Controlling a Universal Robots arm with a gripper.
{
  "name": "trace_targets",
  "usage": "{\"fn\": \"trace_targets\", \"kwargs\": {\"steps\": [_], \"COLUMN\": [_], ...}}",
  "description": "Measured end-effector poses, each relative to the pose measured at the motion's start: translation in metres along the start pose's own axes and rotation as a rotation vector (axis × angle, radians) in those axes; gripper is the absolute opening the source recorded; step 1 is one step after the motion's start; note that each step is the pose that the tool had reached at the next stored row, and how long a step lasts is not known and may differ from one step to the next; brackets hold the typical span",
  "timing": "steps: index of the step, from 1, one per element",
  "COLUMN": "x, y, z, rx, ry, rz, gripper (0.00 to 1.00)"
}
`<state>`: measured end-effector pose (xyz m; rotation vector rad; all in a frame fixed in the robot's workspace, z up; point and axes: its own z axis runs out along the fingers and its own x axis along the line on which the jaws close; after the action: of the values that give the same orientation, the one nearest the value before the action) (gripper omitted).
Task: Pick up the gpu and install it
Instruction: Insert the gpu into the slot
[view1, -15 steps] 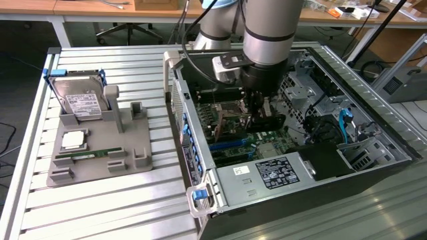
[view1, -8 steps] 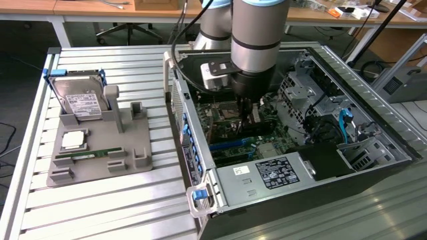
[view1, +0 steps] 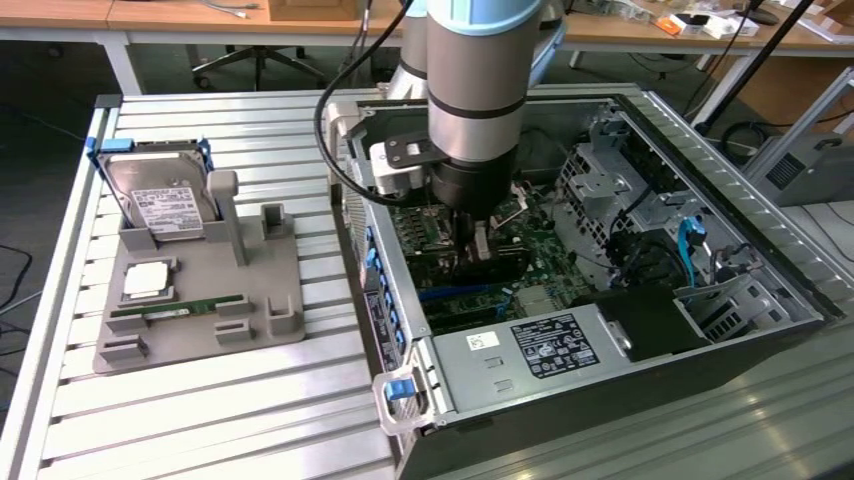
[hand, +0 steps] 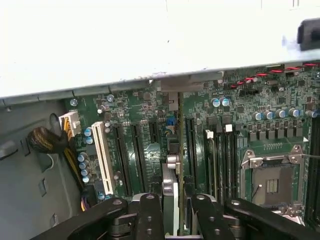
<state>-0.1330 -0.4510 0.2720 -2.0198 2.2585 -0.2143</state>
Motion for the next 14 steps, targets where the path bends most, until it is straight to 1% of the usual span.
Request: {"fn": "trace_targets", "kwargs": {"steps": [1, 4, 8, 14], "x": [0.0009, 0.0018, 0.0021, 0.0021], "y": [0.0002, 0.0007, 0.0034, 0.0040], "z": [0.0007, 0.0022, 0.0024, 0.0028], "rx": [0.0004, 0.0012, 0.0013, 0.0013], "ry": [0.0038, 0.0104, 0.0106, 0.0105], "rz": [-0.001, -0.002, -0.002, -0.002], "gripper": [0.27, 0.27, 0.27, 0.27]}}
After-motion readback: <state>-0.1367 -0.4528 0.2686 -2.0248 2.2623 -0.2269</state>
